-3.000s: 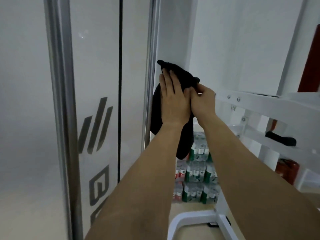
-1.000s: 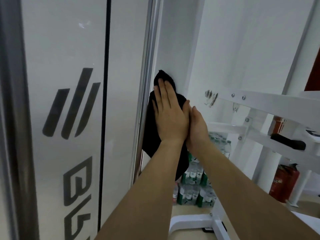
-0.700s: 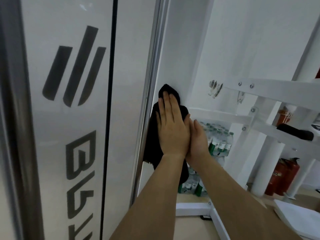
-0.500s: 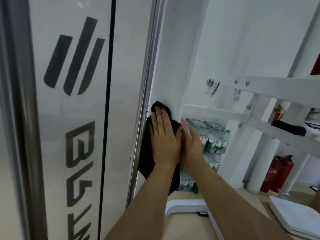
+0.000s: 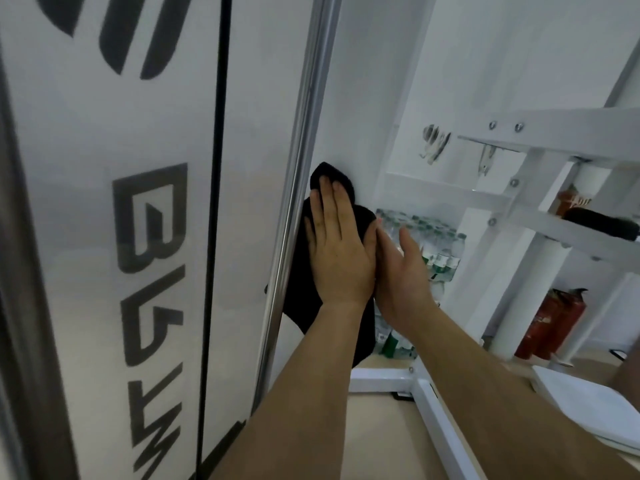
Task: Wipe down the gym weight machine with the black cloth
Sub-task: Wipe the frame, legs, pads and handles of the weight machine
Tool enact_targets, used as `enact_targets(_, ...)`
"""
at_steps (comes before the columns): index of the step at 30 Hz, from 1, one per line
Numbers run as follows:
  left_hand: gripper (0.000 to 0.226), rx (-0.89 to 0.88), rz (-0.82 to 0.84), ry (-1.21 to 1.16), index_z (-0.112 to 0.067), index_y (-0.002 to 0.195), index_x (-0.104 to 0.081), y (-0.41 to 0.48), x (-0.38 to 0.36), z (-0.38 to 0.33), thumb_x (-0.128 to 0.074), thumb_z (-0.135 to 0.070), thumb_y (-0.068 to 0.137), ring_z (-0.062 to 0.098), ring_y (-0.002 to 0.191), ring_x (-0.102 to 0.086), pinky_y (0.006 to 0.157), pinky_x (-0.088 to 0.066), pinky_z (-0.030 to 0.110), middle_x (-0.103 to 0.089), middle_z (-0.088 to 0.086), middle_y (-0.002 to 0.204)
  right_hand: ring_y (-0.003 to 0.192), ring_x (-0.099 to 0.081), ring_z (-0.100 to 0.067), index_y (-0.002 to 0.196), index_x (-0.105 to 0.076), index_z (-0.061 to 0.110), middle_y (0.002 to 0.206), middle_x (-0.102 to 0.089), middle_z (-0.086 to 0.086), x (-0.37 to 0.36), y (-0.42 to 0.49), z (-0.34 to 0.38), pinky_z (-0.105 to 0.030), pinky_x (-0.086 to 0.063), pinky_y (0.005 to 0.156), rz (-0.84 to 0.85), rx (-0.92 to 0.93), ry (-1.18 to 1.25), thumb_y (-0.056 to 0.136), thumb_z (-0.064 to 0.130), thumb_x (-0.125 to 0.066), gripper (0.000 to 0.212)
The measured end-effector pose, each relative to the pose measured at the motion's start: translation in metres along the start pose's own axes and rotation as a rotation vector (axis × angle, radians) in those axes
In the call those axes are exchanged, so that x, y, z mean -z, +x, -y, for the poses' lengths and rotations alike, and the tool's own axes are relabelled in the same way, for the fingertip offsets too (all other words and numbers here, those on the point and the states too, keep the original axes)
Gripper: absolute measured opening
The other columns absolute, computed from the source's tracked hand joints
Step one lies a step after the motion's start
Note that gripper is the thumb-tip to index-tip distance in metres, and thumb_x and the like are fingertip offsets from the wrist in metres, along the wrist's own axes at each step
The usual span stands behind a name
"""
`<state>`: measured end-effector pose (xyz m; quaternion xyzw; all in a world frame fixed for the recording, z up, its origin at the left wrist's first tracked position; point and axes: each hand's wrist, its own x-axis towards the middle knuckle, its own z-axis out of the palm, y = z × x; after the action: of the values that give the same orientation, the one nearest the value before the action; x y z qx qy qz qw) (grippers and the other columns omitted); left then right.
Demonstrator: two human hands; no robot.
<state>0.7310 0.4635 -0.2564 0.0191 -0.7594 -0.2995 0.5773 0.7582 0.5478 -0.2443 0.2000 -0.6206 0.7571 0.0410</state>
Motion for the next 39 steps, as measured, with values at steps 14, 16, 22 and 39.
enact_targets(14,0.072,-0.135,-0.032,0.088,-0.001,0.153,-0.015,-0.104,-0.027,0.051,-0.060,-0.009,0.097,0.031,0.149,-0.020,0.122,-0.014,0.035,-0.019,0.018,0.161,0.135,-0.050,-0.014,0.147,-0.047,0.017,0.145,-0.056,-0.001,0.012,-0.036,-0.085,-0.034,-0.034,0.116,-0.035,-0.223,0.083,0.100,0.059,-0.024,0.067)
enact_targets(16,0.073,-0.080,-0.018,0.102,-0.001,0.152,-0.018,-0.122,-0.030,0.061,-0.063,-0.015,0.097,0.032,0.148,-0.023,0.120,-0.018,0.040,-0.029,0.021,0.158,0.129,-0.055,-0.010,0.137,-0.056,0.024,0.139,-0.061,0.004,0.017,-0.036,-0.098,-0.029,-0.039,0.108,-0.093,-0.247,0.083,0.099,0.061,-0.027,0.060)
enact_targets(22,0.071,0.153,-0.056,-0.025,-0.003,0.152,-0.016,-0.157,-0.034,0.071,-0.044,-0.044,0.101,0.037,0.147,-0.026,0.121,-0.019,0.043,-0.031,0.025,0.157,0.133,-0.051,-0.012,0.128,-0.061,0.027,0.140,-0.060,0.001,0.025,-0.045,-0.128,-0.031,-0.033,0.116,-0.066,-0.307,0.189,0.100,0.058,-0.029,0.052)
enact_targets(39,0.079,0.451,-0.022,-0.071,-0.002,0.156,-0.014,-0.242,-0.049,0.090,-0.050,-0.042,0.098,0.033,0.152,-0.012,0.122,-0.010,0.043,-0.016,0.018,0.164,0.129,-0.056,-0.017,0.138,-0.056,0.022,0.134,-0.064,0.002,0.048,-0.066,-0.191,-0.033,-0.039,0.111,0.055,-0.444,0.075,0.100,0.064,-0.022,0.067)
